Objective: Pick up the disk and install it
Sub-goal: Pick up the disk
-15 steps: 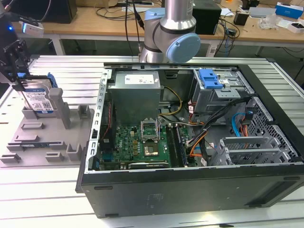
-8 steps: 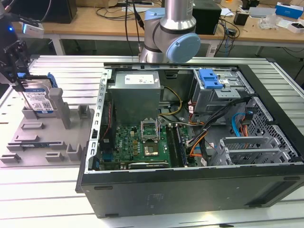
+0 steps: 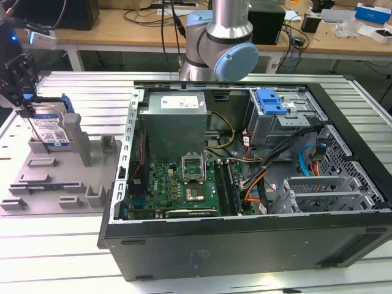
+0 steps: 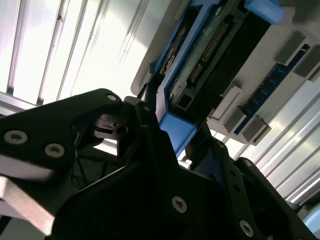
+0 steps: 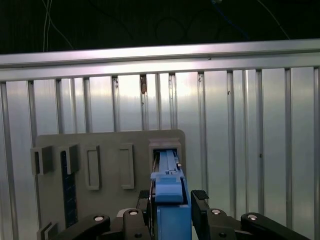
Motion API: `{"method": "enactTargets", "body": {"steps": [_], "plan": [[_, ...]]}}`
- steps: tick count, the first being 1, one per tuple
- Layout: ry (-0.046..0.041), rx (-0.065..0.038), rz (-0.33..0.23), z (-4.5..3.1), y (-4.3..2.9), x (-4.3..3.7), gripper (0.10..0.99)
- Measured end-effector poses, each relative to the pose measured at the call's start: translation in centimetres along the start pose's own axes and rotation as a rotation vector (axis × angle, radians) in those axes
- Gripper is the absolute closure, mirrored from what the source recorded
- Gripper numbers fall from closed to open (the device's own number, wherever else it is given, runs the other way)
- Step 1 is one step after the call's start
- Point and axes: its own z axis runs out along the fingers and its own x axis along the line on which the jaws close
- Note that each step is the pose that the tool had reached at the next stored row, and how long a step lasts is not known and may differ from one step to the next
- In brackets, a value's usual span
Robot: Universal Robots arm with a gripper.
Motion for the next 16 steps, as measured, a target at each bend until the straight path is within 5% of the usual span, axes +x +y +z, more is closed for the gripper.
{"method": "enactTargets", "body": {"steps": [1, 16], "plan": [[0.0, 0.0, 0.0, 0.01, 0.01, 0.0, 0.631], [0.0, 0.0, 0.0, 0.07, 0.03, 0.0, 0.631]]}}
